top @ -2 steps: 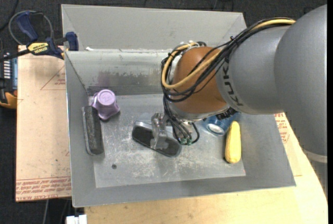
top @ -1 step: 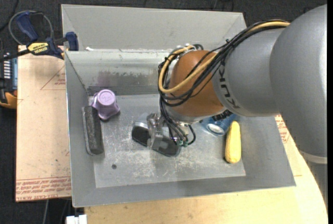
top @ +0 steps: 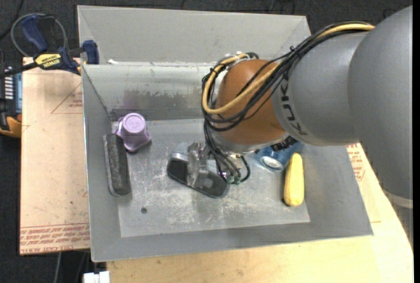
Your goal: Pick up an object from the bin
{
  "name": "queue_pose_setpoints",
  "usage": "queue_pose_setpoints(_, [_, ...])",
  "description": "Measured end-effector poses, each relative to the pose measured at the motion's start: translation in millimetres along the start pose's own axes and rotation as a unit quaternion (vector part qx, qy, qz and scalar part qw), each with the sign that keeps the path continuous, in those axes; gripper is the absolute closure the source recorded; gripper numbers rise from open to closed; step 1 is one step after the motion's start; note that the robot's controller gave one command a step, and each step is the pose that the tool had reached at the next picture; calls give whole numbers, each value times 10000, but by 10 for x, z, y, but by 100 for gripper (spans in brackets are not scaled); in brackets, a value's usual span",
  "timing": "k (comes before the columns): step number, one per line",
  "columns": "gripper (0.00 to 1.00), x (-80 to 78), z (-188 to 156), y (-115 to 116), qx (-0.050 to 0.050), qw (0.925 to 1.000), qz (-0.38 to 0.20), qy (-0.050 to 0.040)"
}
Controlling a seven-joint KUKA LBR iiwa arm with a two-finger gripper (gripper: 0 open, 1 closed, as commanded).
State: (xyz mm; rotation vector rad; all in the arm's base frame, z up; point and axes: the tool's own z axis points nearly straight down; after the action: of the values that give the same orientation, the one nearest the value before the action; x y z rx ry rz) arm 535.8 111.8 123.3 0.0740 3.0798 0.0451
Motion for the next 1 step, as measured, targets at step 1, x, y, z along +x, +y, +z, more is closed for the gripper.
queue_pose_setpoints(1, [100, -107, -181, -174, -13, 9995, -302, -39])
